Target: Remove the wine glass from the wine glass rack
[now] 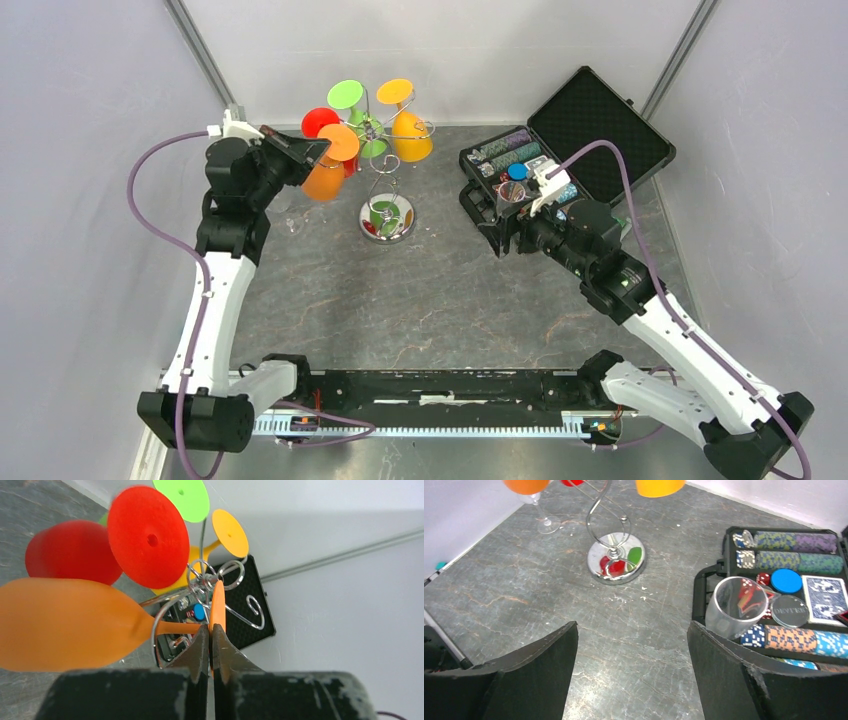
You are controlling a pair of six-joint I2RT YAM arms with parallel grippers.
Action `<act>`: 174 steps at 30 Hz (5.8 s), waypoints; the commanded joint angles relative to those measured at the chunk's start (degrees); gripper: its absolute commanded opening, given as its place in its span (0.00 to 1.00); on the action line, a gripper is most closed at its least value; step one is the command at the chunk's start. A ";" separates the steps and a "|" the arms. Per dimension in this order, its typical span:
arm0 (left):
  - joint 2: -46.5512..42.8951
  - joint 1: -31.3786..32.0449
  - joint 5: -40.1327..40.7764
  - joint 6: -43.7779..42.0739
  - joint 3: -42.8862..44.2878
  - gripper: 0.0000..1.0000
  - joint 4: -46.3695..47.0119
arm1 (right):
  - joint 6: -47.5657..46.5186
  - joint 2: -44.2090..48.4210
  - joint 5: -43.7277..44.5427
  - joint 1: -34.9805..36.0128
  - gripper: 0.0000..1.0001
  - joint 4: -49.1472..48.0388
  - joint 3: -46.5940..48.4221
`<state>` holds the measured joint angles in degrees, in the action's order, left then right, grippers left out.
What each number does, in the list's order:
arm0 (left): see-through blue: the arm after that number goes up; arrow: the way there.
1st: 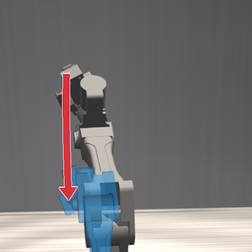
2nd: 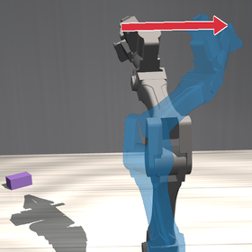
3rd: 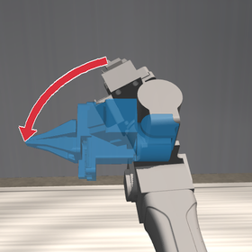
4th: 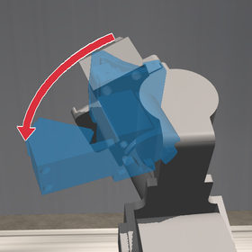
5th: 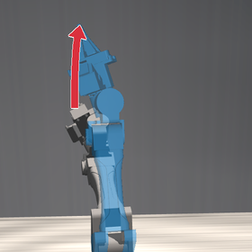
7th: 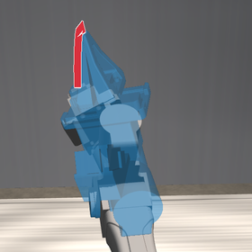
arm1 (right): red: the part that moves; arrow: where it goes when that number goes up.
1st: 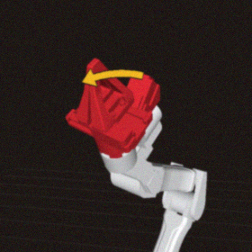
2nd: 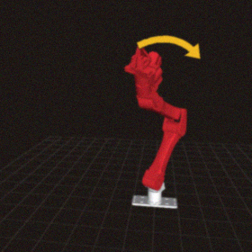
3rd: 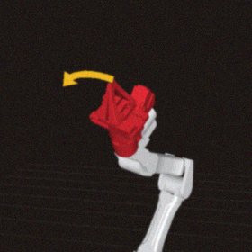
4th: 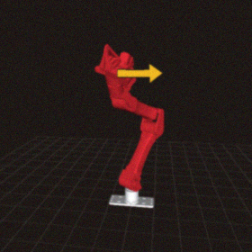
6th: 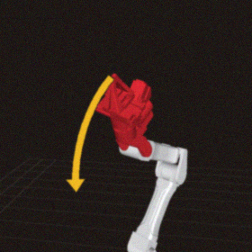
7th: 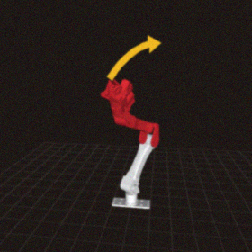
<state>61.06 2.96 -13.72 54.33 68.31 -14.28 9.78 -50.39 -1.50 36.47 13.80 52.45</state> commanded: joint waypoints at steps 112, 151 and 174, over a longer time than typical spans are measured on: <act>-22.26 3.09 -18.19 78.48 -34.83 0.02 66.74 | 43.02 -24.06 -10.27 21.36 0.27 -109.96 -13.51; -23.70 3.00 -19.47 -25.86 5.61 1.00 -21.40 | -14.74 -3.59 3.23 21.17 0.00 13.06 9.45; -24.52 3.01 -22.06 -25.17 3.76 1.00 -21.75 | -19.13 -35.22 13.22 13.24 0.06 26.53 21.98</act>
<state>37.04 5.89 -34.61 31.24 72.25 -36.40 -7.35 -85.56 12.49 50.13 39.99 70.43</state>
